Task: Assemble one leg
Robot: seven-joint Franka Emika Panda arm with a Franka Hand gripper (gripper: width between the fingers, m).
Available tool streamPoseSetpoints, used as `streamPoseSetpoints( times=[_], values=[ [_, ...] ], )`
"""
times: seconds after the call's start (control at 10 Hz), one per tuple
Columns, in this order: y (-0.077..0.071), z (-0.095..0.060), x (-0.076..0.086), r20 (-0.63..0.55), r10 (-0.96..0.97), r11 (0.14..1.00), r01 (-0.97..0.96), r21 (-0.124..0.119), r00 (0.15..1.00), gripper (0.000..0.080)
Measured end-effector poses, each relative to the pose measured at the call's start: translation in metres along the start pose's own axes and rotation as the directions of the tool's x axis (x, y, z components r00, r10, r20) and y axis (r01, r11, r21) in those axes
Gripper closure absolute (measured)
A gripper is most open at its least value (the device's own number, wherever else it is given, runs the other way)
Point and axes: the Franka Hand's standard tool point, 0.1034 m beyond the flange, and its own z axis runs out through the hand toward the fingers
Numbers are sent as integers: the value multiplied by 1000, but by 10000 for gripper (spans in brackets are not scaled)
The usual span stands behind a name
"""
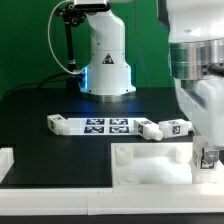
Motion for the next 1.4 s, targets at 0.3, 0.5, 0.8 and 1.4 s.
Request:
streamPoseSetpoints(
  times=[0.3,0.5,0.8,1.4],
  values=[
    [0,0,-1,-2,11,1000,-11,2,1000,446],
    [0,2,-3,-25,-275,961,276,27,961,185],
    [3,4,-6,-34,-593,804,594,17,804,152],
    [-4,1,5,-23,-977,213,974,-81,212,151]
  ],
)
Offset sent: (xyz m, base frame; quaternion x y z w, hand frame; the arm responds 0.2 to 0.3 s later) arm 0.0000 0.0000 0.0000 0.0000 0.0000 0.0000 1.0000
